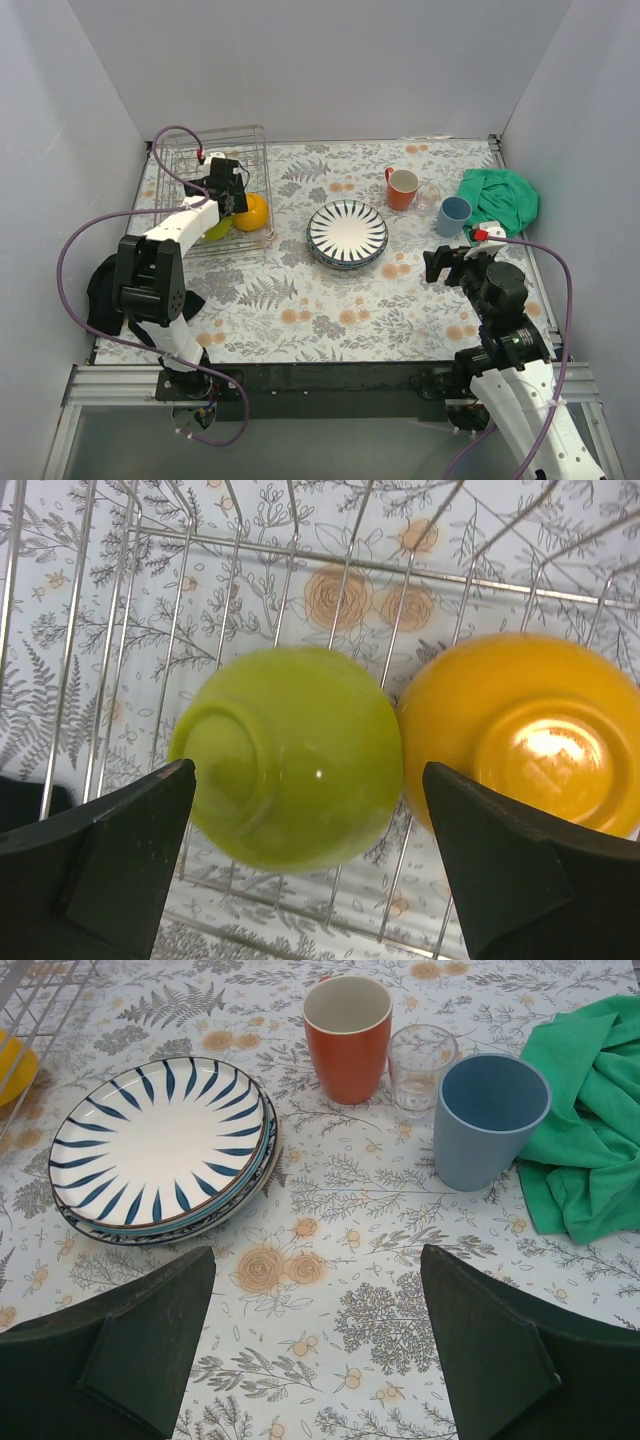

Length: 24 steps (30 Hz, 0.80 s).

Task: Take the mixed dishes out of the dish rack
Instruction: Pick up the bowl from the dish rack.

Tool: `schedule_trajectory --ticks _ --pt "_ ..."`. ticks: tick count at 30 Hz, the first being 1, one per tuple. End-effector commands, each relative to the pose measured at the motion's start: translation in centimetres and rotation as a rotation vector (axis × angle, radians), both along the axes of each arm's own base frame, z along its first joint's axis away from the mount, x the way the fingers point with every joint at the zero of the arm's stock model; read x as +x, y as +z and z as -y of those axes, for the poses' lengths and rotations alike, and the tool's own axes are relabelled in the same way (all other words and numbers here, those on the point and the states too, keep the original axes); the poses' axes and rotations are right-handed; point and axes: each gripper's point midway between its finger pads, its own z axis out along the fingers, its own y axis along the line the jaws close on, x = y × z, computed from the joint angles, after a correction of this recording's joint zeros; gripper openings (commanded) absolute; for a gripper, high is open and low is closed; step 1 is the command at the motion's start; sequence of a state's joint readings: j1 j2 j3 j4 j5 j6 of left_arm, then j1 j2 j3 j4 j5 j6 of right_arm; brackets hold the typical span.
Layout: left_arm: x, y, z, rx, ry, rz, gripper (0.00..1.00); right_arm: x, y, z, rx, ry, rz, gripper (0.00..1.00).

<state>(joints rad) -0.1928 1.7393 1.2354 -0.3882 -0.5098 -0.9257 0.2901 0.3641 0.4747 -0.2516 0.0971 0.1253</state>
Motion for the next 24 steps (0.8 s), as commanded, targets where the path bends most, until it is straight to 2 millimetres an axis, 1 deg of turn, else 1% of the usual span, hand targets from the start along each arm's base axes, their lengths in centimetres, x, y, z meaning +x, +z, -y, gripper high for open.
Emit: schedule_trajectory --ticks 1,2,4,6,7,9,13,19,21,24 --pt "-1.4 4.0 -0.1 0.09 -0.046 0.067 0.98 0.3 1.5 -0.4 0.014 0.017 0.064 0.91" --pt "-1.8 3.5 -0.1 0.117 -0.062 0.053 0.98 0.3 1.5 -0.5 0.016 0.021 0.064 0.91" --pt "-2.2 3.5 0.3 0.185 -0.11 0.032 0.98 0.3 1.5 -0.5 0.017 0.022 0.065 0.92" --pt "-2.6 2.8 0.6 0.23 -0.137 -0.002 0.98 0.2 1.6 -0.5 0.019 0.024 0.069 0.91" --pt "-2.8 2.5 1.0 0.258 -0.165 -0.02 0.98 0.2 1.6 -0.5 0.02 0.025 0.07 0.91" --pt "-3.3 1.7 0.8 0.312 -0.171 -0.057 0.98 0.1 1.6 -0.5 0.021 0.027 0.072 0.91" --pt "-3.1 0.8 1.1 0.358 -0.213 -0.079 0.98 0.1 1.8 -0.6 0.021 0.03 0.075 0.92" --pt "-2.3 -0.4 0.8 0.43 -0.24 -0.114 0.98 0.1 1.7 -0.5 0.019 0.029 0.074 0.91" --pt "-2.3 -0.3 0.3 0.47 -0.221 -0.124 0.98 0.1 1.7 -0.5 0.019 0.029 0.073 0.91" --pt "-2.1 -0.7 0.5 0.489 -0.228 -0.123 0.98 0.2 1.6 -0.6 0.018 0.029 0.07 0.92"
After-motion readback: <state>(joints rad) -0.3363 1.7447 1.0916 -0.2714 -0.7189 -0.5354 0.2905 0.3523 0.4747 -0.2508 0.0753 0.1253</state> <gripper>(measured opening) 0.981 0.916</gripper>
